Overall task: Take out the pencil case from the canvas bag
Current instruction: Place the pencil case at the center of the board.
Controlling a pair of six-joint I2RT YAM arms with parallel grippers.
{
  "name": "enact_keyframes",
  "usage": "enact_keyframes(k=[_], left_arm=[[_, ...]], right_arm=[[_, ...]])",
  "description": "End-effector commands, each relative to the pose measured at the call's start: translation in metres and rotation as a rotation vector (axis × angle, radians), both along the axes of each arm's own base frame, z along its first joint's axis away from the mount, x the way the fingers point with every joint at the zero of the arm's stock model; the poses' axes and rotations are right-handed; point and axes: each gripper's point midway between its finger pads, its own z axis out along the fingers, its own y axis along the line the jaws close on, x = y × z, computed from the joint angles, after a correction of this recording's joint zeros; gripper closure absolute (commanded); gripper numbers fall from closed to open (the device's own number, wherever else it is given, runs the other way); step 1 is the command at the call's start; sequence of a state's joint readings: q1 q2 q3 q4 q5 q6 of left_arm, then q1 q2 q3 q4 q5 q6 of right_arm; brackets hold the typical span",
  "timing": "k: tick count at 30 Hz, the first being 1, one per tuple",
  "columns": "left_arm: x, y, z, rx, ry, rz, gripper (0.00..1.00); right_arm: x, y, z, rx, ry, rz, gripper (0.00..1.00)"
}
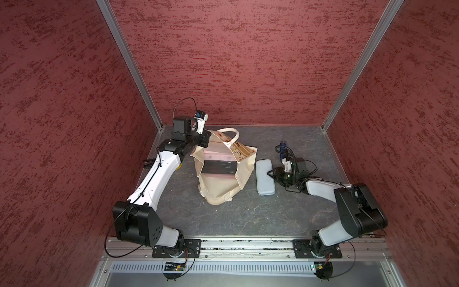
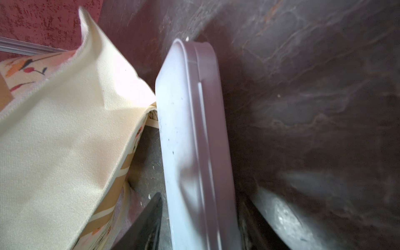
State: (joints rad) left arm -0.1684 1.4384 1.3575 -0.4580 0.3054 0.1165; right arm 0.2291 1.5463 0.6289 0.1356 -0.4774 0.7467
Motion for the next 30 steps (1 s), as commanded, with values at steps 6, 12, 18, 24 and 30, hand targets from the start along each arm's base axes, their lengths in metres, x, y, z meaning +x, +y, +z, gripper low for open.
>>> enact_keyframes(k=[6,12,18,24,30], left_arm=[[0.005,0.005,0.013,-0.019,-0.044,0.026,1.0],[0.005,0.005,0.013,-0.02,-0.041,0.027,1.0],[0.004,0.004,0.013,-0.023,-0.042,0.025,1.0],[0.004,0.003,0.013,-0.029,-0.039,0.02,1.0],[0.005,0.003,0.011,-0.029,-0.034,0.02,1.0]], right_arm=[[0.012,-0.006,0.002,-0.051,-0.012,-0.017,0.43],[0.014,-0.008,0.005,-0.063,-0.017,-0.02,0.43],[0.015,-0.011,0.011,-0.088,-0.031,-0.022,0.43],[0.015,-0.014,0.018,-0.102,-0.054,-0.03,0.42],[0.017,-0.016,0.026,-0.116,-0.079,-0.039,0.42]])
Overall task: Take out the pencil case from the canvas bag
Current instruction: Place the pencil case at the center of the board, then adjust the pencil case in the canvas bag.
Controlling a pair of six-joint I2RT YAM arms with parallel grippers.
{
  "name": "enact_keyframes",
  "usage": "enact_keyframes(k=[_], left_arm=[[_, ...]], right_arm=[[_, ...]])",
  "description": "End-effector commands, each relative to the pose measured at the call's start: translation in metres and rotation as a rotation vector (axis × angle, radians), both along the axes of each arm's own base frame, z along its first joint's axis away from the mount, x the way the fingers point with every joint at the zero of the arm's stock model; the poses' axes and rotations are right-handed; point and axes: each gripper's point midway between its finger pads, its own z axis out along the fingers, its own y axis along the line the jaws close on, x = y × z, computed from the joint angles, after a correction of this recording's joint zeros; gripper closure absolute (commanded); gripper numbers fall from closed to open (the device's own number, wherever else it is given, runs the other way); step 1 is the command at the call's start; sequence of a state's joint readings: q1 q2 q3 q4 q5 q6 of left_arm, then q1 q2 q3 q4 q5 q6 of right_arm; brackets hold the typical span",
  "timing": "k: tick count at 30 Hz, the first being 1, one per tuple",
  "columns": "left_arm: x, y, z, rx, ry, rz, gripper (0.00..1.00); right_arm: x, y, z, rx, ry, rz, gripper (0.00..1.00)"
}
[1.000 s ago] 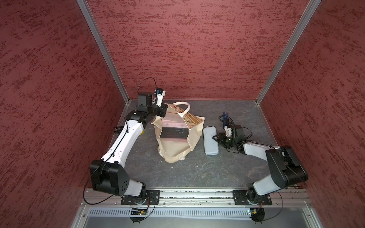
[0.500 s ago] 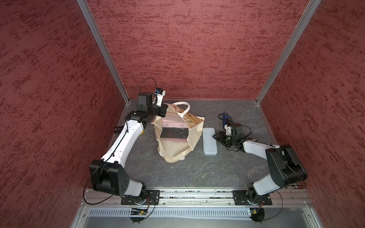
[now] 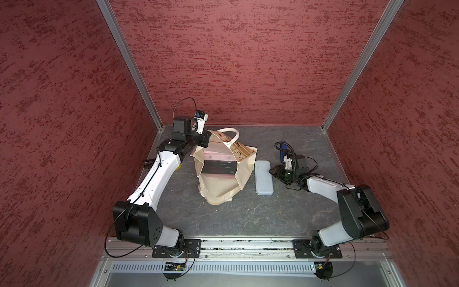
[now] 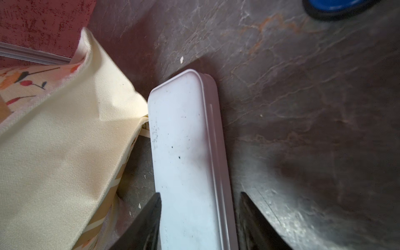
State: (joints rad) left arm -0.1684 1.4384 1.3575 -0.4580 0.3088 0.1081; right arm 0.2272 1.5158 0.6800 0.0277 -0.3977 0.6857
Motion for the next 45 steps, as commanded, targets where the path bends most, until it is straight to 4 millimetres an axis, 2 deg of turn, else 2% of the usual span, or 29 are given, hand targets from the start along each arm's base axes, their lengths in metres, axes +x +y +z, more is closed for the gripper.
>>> enact_keyframes(k=[1,3,4,8,12,15,19,22,27,31,34,36,38,43,45], left_arm=[[0.005,0.003,0.011,-0.021,-0.037,0.02,1.0],[0.005,0.003,0.011,-0.022,-0.039,0.019,1.0],[0.005,0.003,0.011,-0.022,-0.038,0.018,1.0],[0.005,0.001,0.012,-0.036,-0.035,0.01,1.0],[0.006,0.0,0.01,-0.038,-0.029,0.007,1.0],[0.006,0.0,0.008,-0.037,-0.026,0.008,1.0],[0.005,-0.001,0.009,-0.037,-0.029,0.007,1.0],[0.005,-0.003,0.009,-0.04,-0.026,0.001,1.0],[0.0,-0.015,0.01,-0.02,-0.026,-0.026,1.0],[-0.002,-0.027,0.003,0.005,-0.022,-0.053,1.0],[0.001,-0.03,-0.002,0.004,0.007,-0.055,1.0],[0.0,-0.03,0.0,-0.005,-0.001,-0.058,1.0],[-0.001,-0.03,0.0,-0.007,-0.006,-0.058,1.0],[-0.002,-0.033,0.001,-0.024,-0.001,-0.07,1.0],[-0.003,-0.034,0.002,-0.03,-0.001,-0.075,1.0]], right_arm=[[0.01,-0.006,0.021,-0.029,-0.066,-0.02,0.42],[0.011,-0.007,0.026,-0.04,-0.082,-0.023,0.42],[0.012,-0.009,0.038,-0.042,-0.113,-0.029,0.42],[0.012,-0.014,0.057,-0.104,-0.155,-0.045,0.42],[0.012,-0.003,0.083,-0.16,-0.204,-0.018,0.42],[0.012,0.008,0.109,-0.218,-0.262,0.002,0.43],[0.012,0.023,0.158,-0.287,-0.379,0.011,0.43],[0.009,0.042,0.195,-0.329,-0.469,0.046,0.43],[-0.009,0.093,0.25,-0.329,-0.638,0.18,0.43],[-0.043,0.146,0.296,-0.312,-0.825,0.349,0.43],[-0.078,0.186,0.315,-0.316,-0.954,0.501,0.43],[-0.099,0.208,0.312,-0.327,-1.01,0.605,0.43],[-0.113,0.224,0.296,-0.337,-1.019,0.698,0.42],[-0.125,0.255,0.256,-0.367,-0.963,0.851,0.42],[-0.123,0.268,0.235,-0.408,-0.925,0.895,0.42]])
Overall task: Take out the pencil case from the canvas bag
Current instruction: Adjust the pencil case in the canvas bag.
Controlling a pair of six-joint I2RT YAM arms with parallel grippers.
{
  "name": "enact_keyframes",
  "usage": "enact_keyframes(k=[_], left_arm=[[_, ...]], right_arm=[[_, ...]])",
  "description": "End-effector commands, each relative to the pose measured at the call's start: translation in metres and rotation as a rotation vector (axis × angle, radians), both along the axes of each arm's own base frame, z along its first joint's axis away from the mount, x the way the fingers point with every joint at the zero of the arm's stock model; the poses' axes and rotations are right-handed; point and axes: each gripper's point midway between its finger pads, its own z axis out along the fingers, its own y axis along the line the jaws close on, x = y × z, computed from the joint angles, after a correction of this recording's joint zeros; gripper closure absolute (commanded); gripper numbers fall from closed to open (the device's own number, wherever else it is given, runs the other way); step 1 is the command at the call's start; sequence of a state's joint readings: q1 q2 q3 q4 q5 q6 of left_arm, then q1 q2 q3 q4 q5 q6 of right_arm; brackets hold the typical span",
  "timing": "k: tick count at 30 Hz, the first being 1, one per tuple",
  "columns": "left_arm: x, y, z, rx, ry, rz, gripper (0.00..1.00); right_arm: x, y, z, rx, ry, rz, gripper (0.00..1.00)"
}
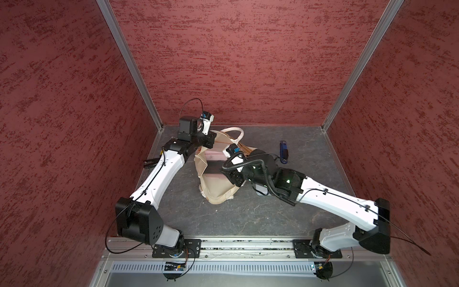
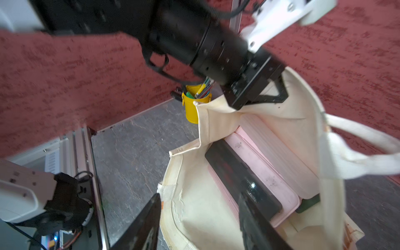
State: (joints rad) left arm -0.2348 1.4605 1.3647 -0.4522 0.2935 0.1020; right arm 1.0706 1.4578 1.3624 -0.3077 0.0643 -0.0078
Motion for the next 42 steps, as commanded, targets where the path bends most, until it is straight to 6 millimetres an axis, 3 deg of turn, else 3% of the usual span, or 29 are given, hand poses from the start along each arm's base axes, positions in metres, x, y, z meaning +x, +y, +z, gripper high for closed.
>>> enact_keyframes(k=[1,9,16,29,42], left_arm=[[0.0,-0.007,0.009,-0.038,-0.013,-0.025,1.0],[-0.001,-0.005,0.012,-0.052,-0.018,-0.023,1.0],[-0.002,-0.007,0.013,-0.066,-0.014,-0.031,1.0],[-0.004,-0.01,0.015,-0.064,-0.021,-0.039,1.0],[-0.005,-0.012,0.017,-0.078,-0.018,-0.044,1.0]], right_arm=[[-0.003,0.018,-0.022,-0.1,-0.004,0.062,0.42],[0.024,0.036,-0.074,-0.273,0.013,-0.003,0.38],[0.041,0.044,-0.1,-0.317,0.047,-0.054,0.32],[0.083,0.015,-0.131,-0.314,0.159,-0.177,0.3],[0.11,-0.008,-0.167,-0.399,0.191,-0.277,0.17]])
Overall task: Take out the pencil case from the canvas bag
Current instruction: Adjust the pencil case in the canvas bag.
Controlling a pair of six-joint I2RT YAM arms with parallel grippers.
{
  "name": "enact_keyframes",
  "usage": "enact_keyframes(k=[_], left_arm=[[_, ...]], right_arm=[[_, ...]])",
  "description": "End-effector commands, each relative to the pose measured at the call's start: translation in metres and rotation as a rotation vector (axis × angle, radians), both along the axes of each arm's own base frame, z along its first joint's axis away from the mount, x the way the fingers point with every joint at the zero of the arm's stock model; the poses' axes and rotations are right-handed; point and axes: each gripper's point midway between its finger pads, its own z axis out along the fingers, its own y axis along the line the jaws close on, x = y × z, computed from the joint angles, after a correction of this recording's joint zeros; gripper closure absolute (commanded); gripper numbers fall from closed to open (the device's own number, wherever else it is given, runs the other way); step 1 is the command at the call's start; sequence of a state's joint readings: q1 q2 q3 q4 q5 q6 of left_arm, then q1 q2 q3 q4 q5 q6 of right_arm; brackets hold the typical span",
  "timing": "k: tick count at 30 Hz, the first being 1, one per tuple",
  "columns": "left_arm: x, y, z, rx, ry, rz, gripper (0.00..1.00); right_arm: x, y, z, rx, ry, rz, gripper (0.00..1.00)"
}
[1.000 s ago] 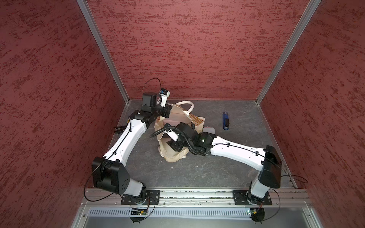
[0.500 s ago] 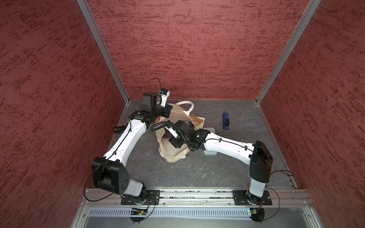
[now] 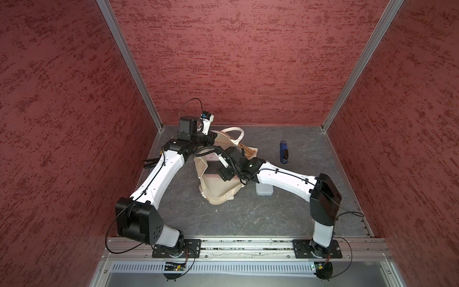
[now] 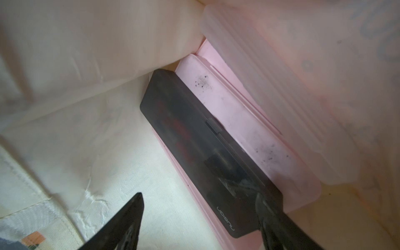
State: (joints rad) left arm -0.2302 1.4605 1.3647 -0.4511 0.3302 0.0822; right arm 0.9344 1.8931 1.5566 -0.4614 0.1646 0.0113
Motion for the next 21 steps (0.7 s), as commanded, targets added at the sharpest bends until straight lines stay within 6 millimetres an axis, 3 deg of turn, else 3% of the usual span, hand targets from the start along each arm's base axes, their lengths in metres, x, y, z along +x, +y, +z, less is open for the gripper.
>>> enact_keyframes(k=[1,9,17,21], left_arm=[[-0.003,-0.009,0.017,-0.046,-0.033,-0.027,1.0],[-0.003,-0.009,0.015,-0.047,-0.028,-0.028,1.0],[-0.002,-0.012,0.014,-0.068,-0.015,-0.036,1.0],[-0.002,-0.014,0.014,-0.075,-0.011,-0.041,1.0]], right_arm=[[0.009,-0.011,-0.019,-0.057,0.014,-0.052,0.17],[0.019,-0.024,-0.038,-0.114,0.022,-0.128,0.14],[0.042,-0.028,-0.018,-0.089,-0.046,-0.279,0.12],[0.052,-0.031,-0.019,-0.109,-0.066,-0.349,0.12]])
